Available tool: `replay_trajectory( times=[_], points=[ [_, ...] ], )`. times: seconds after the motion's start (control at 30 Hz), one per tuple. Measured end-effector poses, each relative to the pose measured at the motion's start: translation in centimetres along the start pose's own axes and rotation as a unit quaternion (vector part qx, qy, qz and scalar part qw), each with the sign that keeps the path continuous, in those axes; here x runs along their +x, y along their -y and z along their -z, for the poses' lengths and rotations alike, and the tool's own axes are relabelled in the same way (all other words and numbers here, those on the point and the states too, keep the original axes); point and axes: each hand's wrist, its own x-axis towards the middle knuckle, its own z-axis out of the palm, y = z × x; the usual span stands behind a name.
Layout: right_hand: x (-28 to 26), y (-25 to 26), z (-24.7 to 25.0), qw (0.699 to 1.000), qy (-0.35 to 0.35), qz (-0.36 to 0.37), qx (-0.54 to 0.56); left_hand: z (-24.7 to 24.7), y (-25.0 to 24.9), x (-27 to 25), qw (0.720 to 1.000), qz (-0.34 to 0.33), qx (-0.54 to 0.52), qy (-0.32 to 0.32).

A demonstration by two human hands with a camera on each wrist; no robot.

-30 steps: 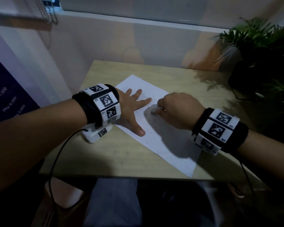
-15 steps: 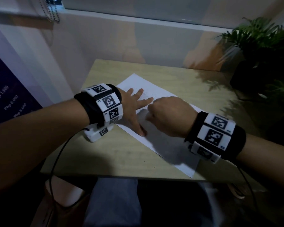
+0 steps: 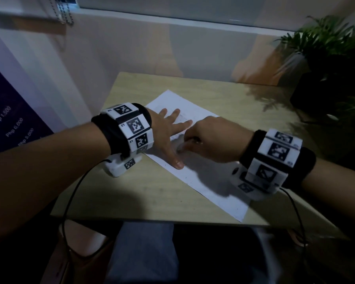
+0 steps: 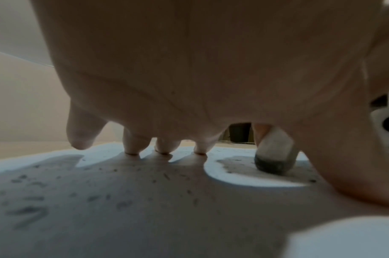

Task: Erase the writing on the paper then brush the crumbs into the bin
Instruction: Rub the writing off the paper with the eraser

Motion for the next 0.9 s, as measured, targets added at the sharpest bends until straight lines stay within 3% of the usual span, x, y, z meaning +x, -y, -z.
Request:
replay_trajectory(
  times=[0.17, 0.27, 0.33, 0.43, 0.63, 0.77, 0.9],
  points=[
    [1.8, -2.3, 0.1, 0.992, -0.049, -0.086, -0.083, 0.1, -0.1, -0.3, 1.0, 0.004, 0.003, 0.004],
    [1.3, -0.7, -0.7, 0.984, -0.074, -0.051, -0.152, 0.2, -0.2, -0.3, 1.0, 0.002, -0.003, 0.004],
    [0.5, 0.2, -0.9, 0.991, -0.072, -0.003, -0.117, 0.4, -0.2, -0.2, 1.0, 0.004, -0.008, 0.011],
    [0.4, -0.5, 0.1, 1.0, -0.004, -0.008, -0.025, 0.2, -0.1, -0.1, 1.0, -0.002, -0.008, 0.008],
    [2.7, -4.6, 0.3, 0.989, -0.045, -0.12, -0.071, 0.4, -0.2, -0.6, 1.0, 0.001, 0.006, 0.01],
    [2.0, -2.9, -0.6, 0.992, -0.041, -0.071, -0.091, 0.0, 0.0, -0.4, 1.0, 0.001, 0.0, -0.003],
    [1.8, -3.7, 0.0, 0.999, -0.007, -0.043, -0.006, -0.4, 0.0, -0.4, 1.0, 0.007, 0.009, -0.02]
  ],
)
